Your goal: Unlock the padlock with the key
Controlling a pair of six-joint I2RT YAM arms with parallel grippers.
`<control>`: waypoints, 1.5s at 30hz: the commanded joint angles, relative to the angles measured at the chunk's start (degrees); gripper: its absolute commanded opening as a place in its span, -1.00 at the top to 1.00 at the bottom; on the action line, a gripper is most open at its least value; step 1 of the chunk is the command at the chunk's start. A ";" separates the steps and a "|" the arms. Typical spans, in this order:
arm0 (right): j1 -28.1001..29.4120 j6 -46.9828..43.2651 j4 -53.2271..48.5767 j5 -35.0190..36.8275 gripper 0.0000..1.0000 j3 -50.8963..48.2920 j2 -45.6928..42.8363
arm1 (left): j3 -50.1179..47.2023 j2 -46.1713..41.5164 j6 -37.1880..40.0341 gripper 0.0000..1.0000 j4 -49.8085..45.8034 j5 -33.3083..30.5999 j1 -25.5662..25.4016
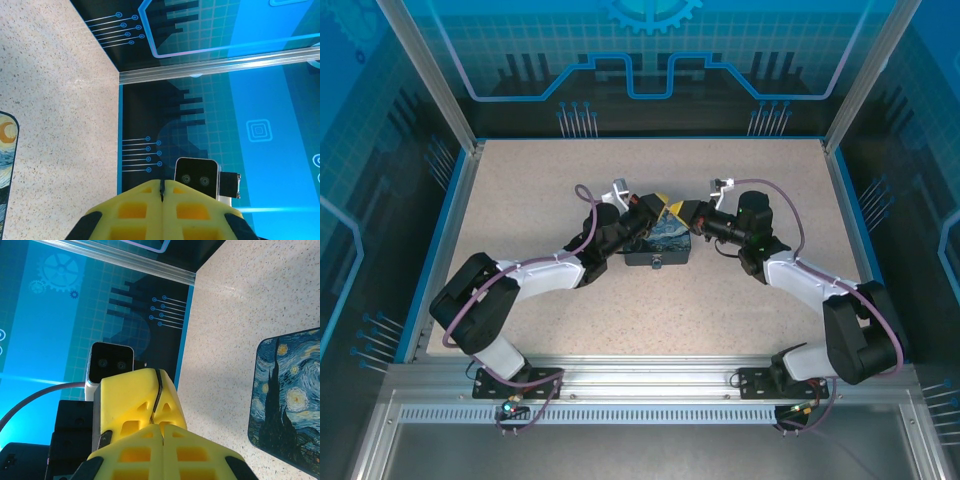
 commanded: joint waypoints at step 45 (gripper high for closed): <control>-4.60 -8.80 -13.67 0.52 1.00 3.78 12.59 | -9.12 -6.43 50.73 -0.98 -31.76 -1.28 -8.12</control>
